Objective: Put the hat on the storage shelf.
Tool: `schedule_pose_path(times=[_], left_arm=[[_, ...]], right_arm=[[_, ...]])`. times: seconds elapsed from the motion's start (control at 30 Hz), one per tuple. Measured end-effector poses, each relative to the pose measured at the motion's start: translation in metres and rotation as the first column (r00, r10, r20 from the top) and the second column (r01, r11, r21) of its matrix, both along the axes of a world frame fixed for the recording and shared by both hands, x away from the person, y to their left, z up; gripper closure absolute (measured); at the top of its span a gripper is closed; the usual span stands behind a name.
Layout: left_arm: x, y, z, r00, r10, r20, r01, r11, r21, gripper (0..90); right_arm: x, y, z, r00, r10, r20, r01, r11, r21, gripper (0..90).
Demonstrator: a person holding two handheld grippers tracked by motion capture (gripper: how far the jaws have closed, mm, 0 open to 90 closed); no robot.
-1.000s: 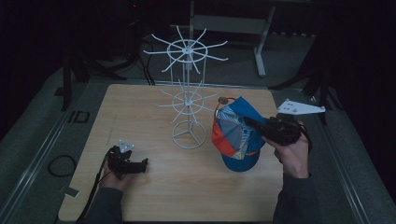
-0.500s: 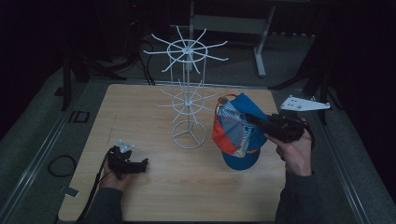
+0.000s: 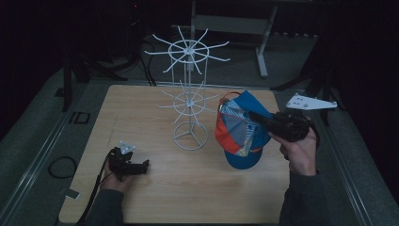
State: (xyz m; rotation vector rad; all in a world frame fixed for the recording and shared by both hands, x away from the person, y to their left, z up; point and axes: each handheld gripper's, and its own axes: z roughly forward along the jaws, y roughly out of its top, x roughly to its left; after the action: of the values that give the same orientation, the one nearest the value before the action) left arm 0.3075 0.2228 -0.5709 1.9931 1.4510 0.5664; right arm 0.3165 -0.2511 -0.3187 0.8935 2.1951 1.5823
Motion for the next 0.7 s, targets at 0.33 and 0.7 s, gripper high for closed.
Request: schedule_pose_path(times=[0.33, 0.7], left_arm=[[0.000, 0.000, 0.000, 1.0000, 0.000, 0.000, 0.000, 1.0000, 0.000, 0.2], [0.000, 0.000, 0.000, 1.0000, -0.001, 0.000, 0.001, 1.0000, 0.001, 0.2]], right_arm=[[0.005, -0.005, 0.006, 1.0000, 0.006, 0.002, -0.006, 1.000, 0.027, 87.2], [0.008, -0.006, 0.013, 0.9997, 0.020, 0.013, -0.020, 0.998, 0.058, 87.3]])
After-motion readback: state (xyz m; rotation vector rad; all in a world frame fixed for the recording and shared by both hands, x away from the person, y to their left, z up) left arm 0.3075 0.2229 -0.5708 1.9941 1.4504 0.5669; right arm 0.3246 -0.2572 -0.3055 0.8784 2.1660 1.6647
